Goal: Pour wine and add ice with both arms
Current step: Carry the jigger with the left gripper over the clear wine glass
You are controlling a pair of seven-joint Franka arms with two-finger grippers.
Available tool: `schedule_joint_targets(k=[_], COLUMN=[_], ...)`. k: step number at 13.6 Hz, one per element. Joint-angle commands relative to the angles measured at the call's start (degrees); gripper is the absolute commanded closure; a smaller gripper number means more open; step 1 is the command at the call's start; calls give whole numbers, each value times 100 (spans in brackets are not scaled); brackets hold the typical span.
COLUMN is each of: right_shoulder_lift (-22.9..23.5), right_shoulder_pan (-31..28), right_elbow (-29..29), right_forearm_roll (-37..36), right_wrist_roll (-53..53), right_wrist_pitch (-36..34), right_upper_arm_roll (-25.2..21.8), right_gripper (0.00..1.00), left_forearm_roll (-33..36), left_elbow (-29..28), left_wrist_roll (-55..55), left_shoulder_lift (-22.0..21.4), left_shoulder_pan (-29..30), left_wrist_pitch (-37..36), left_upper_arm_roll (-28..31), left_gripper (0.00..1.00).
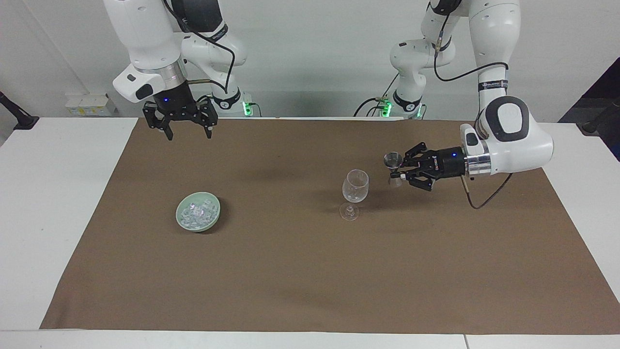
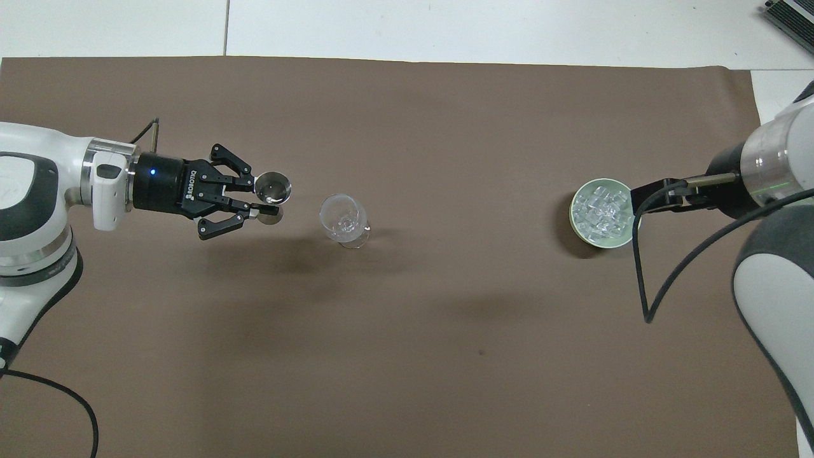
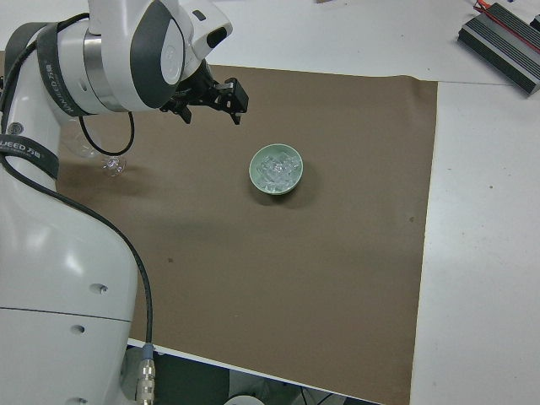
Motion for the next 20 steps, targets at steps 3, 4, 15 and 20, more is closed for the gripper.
schedule_joint_targets(k=[3,4,15,20], right_shoulder_lift=[-37,-37,-37,-37], right_shoulder_pan=[-122,-122,-122,-122], right_elbow=[-31,-31,-32,-32], right_forearm_roll=[122,122,122,122], right_wrist_roll=[-157,-157,-157,-157], right_wrist_pitch=[81,81,81,81], right_upper_arm_roll=[45,45,45,45], right_gripper=[0,0,0,0], left_forearm_roll=[32,32,32,32], left_elbow=[-739,-844,-898,-836], left_wrist_roll=[-42,-42,-253,-420], left_shoulder_lift=[-504,-601,-716,-707], left_shoulder_pan=[-76,-76,-164,-463], left_wrist_pitch=[323,411,991,1343], left_upper_arm_roll=[71,62,62,71], left_gripper=[94,94,94,94])
